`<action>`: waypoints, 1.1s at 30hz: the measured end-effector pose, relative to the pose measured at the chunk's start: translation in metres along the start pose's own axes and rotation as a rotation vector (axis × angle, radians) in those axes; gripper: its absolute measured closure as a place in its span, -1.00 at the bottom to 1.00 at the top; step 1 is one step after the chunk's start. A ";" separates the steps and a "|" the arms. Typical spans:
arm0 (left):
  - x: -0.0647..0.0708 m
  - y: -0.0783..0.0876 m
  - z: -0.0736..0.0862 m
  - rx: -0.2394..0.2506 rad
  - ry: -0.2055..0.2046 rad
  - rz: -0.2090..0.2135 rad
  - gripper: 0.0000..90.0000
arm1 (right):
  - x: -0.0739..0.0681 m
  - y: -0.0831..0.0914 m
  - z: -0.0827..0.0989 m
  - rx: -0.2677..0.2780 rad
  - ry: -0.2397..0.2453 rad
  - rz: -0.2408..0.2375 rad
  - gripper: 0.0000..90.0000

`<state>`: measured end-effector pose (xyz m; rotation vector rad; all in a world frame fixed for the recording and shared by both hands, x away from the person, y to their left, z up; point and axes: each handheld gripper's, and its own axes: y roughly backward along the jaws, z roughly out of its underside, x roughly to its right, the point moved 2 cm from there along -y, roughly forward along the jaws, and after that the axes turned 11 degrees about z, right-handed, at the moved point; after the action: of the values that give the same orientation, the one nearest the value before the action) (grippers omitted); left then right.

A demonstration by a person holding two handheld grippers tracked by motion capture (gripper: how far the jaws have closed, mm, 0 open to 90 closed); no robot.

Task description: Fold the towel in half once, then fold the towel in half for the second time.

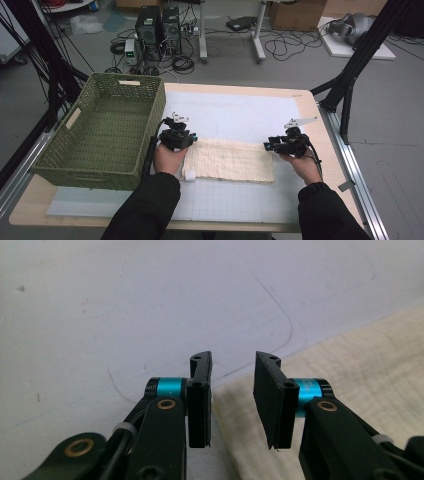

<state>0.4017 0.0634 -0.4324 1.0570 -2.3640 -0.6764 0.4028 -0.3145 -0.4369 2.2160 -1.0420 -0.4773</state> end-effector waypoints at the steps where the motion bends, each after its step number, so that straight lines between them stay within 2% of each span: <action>1: -0.001 -0.001 0.000 0.000 0.002 -0.005 0.49 | 0.001 -0.001 0.001 -0.005 -0.011 0.000 0.25; 5: -0.004 -0.008 0.003 -0.019 0.015 -0.012 0.41 | 0.006 -0.008 0.004 -0.018 -0.026 0.008 0.21; 7: -0.005 -0.011 0.004 -0.035 0.019 -0.017 0.37 | 0.007 -0.011 0.005 -0.028 -0.015 0.022 0.20; 12: -0.007 -0.021 0.009 -0.074 0.042 -0.033 0.34 | 0.007 -0.019 0.008 -0.057 -0.016 0.015 0.22; 14: -0.006 -0.021 0.010 -0.068 0.029 -0.027 0.43 | 0.007 -0.019 0.009 -0.044 -0.015 0.012 0.31; 15: -0.006 -0.021 0.010 -0.065 0.034 0.000 0.54 | 0.007 -0.018 0.010 -0.045 -0.019 -0.002 0.41; 16: -0.006 -0.021 0.010 -0.066 0.035 0.003 0.72 | 0.006 -0.018 0.011 -0.046 -0.011 -0.012 0.51; 17: -0.005 -0.021 0.010 -0.065 0.026 0.009 0.77 | 0.005 -0.018 0.012 -0.046 0.002 -0.013 0.58; 18: -0.004 -0.022 0.010 -0.065 0.021 0.006 0.85 | 0.004 -0.018 0.013 -0.049 0.001 -0.020 0.75; 19: -0.003 -0.021 0.010 -0.070 0.016 0.002 0.87 | 0.005 -0.018 0.013 -0.048 0.001 -0.052 0.83; 20: -0.003 -0.021 0.010 -0.071 0.019 0.003 0.89 | 0.004 -0.018 0.013 -0.051 0.002 -0.057 0.85; 25: -0.002 -0.016 0.010 -0.034 0.056 0.027 0.91 | 0.004 -0.015 0.010 -0.067 0.040 -0.031 0.88; 30: 0.007 -0.013 0.003 0.038 0.081 0.069 0.91 | 0.016 -0.007 0.007 -0.075 0.043 0.020 0.89; 33: 0.010 -0.010 -0.005 0.087 0.076 0.074 0.91 | 0.023 0.005 -0.003 -0.051 0.045 0.047 0.89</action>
<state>0.4040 0.0485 -0.4325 1.0080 -2.3725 -0.5021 0.4163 -0.3340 -0.4329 2.1428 -1.0451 -0.4265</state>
